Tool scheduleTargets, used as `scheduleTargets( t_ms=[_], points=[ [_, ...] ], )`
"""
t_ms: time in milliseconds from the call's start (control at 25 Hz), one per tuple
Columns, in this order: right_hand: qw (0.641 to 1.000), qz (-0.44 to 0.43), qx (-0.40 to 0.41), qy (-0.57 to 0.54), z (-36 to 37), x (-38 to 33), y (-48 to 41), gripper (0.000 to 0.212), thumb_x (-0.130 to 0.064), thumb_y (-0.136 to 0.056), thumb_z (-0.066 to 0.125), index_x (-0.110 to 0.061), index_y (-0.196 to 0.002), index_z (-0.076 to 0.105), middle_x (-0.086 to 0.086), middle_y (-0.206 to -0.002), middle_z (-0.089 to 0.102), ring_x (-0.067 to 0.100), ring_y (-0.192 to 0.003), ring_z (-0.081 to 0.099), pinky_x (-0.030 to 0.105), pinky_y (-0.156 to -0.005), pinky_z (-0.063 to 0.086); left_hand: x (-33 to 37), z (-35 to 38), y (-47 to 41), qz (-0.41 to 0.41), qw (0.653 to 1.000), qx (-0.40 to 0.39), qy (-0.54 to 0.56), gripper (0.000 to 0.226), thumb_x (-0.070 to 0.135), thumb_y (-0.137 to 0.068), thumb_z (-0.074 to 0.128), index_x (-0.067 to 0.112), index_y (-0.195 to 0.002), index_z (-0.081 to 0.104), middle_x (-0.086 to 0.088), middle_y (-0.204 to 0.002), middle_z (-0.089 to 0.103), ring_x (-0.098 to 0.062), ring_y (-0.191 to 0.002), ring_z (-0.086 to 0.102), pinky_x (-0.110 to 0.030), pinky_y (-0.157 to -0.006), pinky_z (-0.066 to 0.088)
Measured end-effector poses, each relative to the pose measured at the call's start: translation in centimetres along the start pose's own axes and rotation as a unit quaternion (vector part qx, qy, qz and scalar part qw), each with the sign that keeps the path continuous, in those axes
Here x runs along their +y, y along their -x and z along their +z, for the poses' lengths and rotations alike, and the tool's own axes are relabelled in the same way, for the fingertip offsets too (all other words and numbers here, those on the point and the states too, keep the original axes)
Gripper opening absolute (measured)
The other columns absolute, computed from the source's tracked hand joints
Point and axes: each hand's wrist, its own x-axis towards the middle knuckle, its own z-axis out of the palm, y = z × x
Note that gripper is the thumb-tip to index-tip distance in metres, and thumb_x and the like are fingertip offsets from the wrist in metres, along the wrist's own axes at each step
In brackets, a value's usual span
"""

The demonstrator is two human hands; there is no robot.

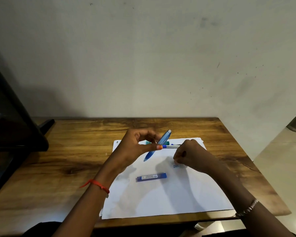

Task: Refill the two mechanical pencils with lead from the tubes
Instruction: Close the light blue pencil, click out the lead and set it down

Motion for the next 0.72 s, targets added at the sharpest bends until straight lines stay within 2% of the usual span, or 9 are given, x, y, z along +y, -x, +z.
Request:
scheduleTargets(
  t_ms=[120, 200, 360, 480, 560, 600, 680, 720],
  points=[
    [0.999, 0.005, -0.015, 0.034, 0.5, 0.0, -0.4, 0.017, -0.009, -0.083, 0.063, -0.007, -0.097, 0.073, 0.012, -0.104, 0.069, 0.019, -0.091, 0.06, 0.02, -0.074, 0.044, -0.1, -0.1, 0.0, -0.001, 1.0, 0.001, -0.004, 0.024, 0.007, -0.069, 0.075, 0.029, -0.071, 0.069, 0.019, -0.072, 0.071, 0.0, -0.078, 0.063, -0.011, -0.077, 0.049],
    [0.998, 0.008, -0.02, 0.053, 0.6, 0.0, -0.6, 0.019, -0.011, -0.083, 0.063, -0.009, -0.1, 0.072, 0.01, -0.107, 0.067, 0.02, -0.094, 0.06, 0.016, -0.069, 0.041, -0.1, -0.2, -0.1, -0.001, 1.0, 0.002, -0.005, 0.024, 0.007, -0.07, 0.075, 0.03, -0.071, 0.069, 0.021, -0.072, 0.071, 0.001, -0.077, 0.063, -0.01, -0.076, 0.049],
    [0.998, 0.01, -0.037, 0.054, 1.1, 0.0, -1.0, 0.018, -0.011, -0.084, 0.062, -0.007, -0.1, 0.07, 0.012, -0.108, 0.064, 0.016, -0.084, 0.053, 0.015, -0.063, 0.037, -0.2, -0.1, -0.2, -0.004, 1.0, 0.005, -0.011, 0.025, 0.007, -0.07, 0.075, 0.031, -0.071, 0.068, 0.022, -0.07, 0.07, 0.004, -0.075, 0.063, -0.01, -0.075, 0.049],
    [1.0, -0.007, -0.017, 0.02, 0.5, -0.3, -0.5, 0.015, -0.009, -0.087, 0.057, -0.003, -0.094, 0.068, 0.014, -0.1, 0.067, 0.014, -0.076, 0.051, 0.007, -0.058, 0.033, -0.1, 0.0, -0.2, -0.003, 1.0, 0.005, -0.016, 0.025, 0.007, -0.07, 0.074, 0.031, -0.071, 0.068, 0.021, -0.071, 0.07, 0.005, -0.074, 0.063, -0.008, -0.073, 0.05],
    [0.995, -0.025, 0.055, -0.076, -0.9, -0.9, 0.0, 0.008, -0.007, -0.083, 0.062, -0.002, -0.083, 0.07, 0.013, -0.082, 0.07, 0.011, -0.062, 0.056, 0.006, -0.054, 0.038, -0.1, 0.0, -0.2, -0.003, 1.0, 0.004, -0.016, 0.024, 0.008, -0.07, 0.074, 0.031, -0.071, 0.068, 0.023, -0.069, 0.069, 0.007, -0.073, 0.063, -0.005, -0.07, 0.049],
    [0.981, -0.029, 0.093, -0.17, -1.8, -1.3, 0.3, 0.005, -0.004, -0.08, 0.065, -0.003, -0.078, 0.07, 0.01, -0.072, 0.071, 0.01, -0.056, 0.059, 0.007, -0.054, 0.043, -0.1, 0.0, -0.2, -0.004, 1.0, 0.003, -0.014, 0.024, 0.008, -0.07, 0.074, 0.03, -0.071, 0.068, 0.024, -0.068, 0.069, 0.007, -0.073, 0.062, -0.005, -0.07, 0.049],
    [0.919, -0.049, 0.154, -0.359, -3.6, -2.0, 1.2, 0.007, -0.001, -0.076, 0.069, -0.007, -0.072, 0.069, -0.002, -0.057, 0.069, 0.007, -0.052, 0.062, 0.011, -0.055, 0.049, 0.0, 0.1, -0.2, -0.006, 1.0, 0.001, -0.014, 0.023, 0.008, -0.071, 0.074, 0.03, -0.071, 0.068, 0.025, -0.068, 0.069, 0.007, -0.072, 0.062, -0.005, -0.07, 0.048],
    [0.894, -0.066, 0.173, -0.409, -4.2, -2.3, 1.7, 0.009, -0.001, -0.075, 0.069, -0.009, -0.072, 0.07, -0.005, -0.054, 0.068, 0.007, -0.051, 0.062, 0.011, -0.056, 0.05, 0.0, 0.1, -0.2, -0.007, 1.0, 0.0, -0.016, 0.023, 0.009, -0.071, 0.074, 0.031, -0.07, 0.068, 0.024, -0.068, 0.069, 0.007, -0.072, 0.062, -0.005, -0.07, 0.048]
  ],
)
